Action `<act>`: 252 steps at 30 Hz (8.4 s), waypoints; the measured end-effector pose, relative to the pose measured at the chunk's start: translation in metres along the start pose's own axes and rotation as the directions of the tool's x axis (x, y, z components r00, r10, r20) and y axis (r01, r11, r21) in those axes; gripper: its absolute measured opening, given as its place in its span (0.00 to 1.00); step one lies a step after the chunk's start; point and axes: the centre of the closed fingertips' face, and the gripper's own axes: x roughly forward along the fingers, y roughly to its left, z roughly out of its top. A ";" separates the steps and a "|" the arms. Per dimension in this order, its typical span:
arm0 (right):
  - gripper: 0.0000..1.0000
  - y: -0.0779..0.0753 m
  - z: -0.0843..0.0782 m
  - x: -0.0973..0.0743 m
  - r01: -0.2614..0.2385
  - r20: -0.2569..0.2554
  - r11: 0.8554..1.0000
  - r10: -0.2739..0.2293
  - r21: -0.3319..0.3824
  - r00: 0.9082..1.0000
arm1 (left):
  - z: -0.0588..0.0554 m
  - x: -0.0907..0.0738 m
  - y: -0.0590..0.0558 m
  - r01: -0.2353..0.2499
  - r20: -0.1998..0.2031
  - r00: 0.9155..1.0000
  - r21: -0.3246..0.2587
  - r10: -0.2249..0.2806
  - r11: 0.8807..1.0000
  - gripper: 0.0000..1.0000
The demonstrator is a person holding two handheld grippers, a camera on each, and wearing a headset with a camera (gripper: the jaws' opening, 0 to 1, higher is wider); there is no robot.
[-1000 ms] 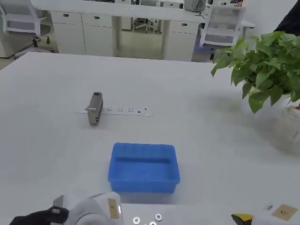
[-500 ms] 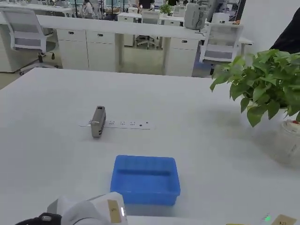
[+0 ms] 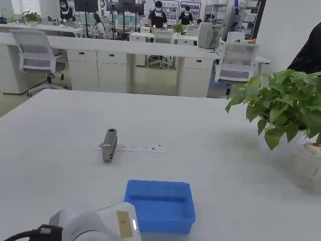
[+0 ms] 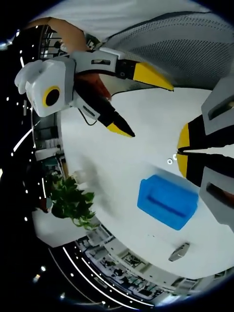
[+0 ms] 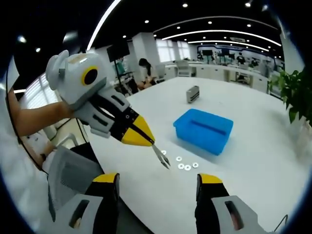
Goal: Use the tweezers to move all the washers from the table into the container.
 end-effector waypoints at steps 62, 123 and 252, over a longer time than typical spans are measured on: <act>0.02 0.063 0.008 0.022 -0.338 -0.169 0.881 0.297 -0.331 0.940 | 0.036 -0.066 -0.049 0.093 0.122 0.989 -0.091 -0.082 0.992 0.04; 0.03 -0.021 0.042 0.144 -0.160 0.078 0.962 0.181 -0.223 0.980 | -0.106 -0.073 -0.007 -0.591 -0.065 0.760 -0.482 0.647 0.647 0.97; 0.02 -0.099 0.092 0.172 -0.069 -0.053 0.935 0.054 -0.349 0.997 | -0.128 -0.065 -0.016 -0.609 -0.206 0.785 -0.431 0.585 0.666 0.95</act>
